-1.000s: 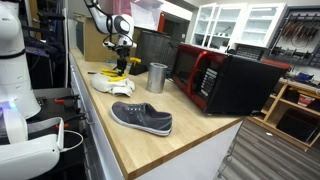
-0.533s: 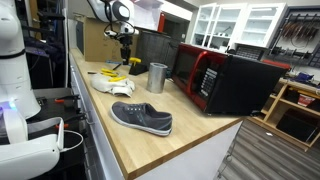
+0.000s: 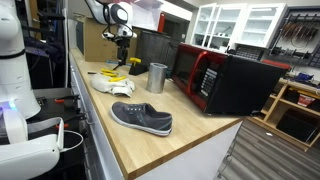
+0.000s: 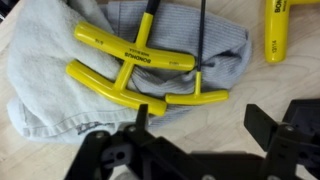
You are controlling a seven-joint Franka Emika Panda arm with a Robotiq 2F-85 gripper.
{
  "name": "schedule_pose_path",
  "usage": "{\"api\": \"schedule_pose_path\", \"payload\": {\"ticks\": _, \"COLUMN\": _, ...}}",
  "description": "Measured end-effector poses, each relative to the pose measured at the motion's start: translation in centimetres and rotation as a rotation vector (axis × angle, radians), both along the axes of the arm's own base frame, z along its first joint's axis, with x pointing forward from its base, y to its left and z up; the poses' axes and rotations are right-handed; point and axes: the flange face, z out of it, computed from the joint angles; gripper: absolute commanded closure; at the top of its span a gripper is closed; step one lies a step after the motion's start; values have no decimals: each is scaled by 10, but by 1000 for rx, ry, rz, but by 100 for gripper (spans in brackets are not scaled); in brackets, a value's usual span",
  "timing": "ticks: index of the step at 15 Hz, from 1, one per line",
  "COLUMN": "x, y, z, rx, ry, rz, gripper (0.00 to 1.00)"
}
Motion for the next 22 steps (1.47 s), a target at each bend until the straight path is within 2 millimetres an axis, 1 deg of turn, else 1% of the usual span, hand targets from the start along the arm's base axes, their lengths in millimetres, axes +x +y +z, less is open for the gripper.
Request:
{"api": "schedule_pose_path", "payload": {"ticks": 4, "x": -4, "y": 6, "z": -30, "rx": -13, "ry": 62, "rz": 12, "gripper": 0}}
{"api": "schedule_pose_path", "payload": {"ticks": 5, "x": -5, "y": 6, "z": -37, "rx": -19, "ry": 73, "rz": 8, "gripper": 25}}
{"api": "schedule_pose_path", "payload": {"ticks": 6, "x": -5, "y": 6, "z": -43, "rx": -24, "ry": 82, "rz": 2, "gripper": 28}}
{"api": "schedule_pose_path", "payload": {"ticks": 7, "x": -5, "y": 6, "z": -47, "rx": -28, "ry": 90, "rz": -2, "gripper": 34}}
{"api": "schedule_pose_path", "payload": {"ticks": 8, "x": -4, "y": 6, "z": -52, "rx": -31, "ry": 95, "rz": -11, "gripper": 44}}
{"api": "schedule_pose_path", "payload": {"ticks": 10, "x": -2, "y": 5, "z": -56, "rx": -32, "ry": 103, "rz": -17, "gripper": 59}}
{"api": "schedule_pose_path", "payload": {"ticks": 15, "x": 2, "y": 5, "z": -56, "rx": -31, "ry": 98, "rz": -18, "gripper": 95}}
{"api": "schedule_pose_path", "payload": {"ticks": 16, "x": 3, "y": 6, "z": -55, "rx": -31, "ry": 96, "rz": -16, "gripper": 99}}
{"api": "schedule_pose_path", "payload": {"ticks": 22, "x": 4, "y": 10, "z": -53, "rx": -29, "ry": 91, "rz": -10, "gripper": 100}}
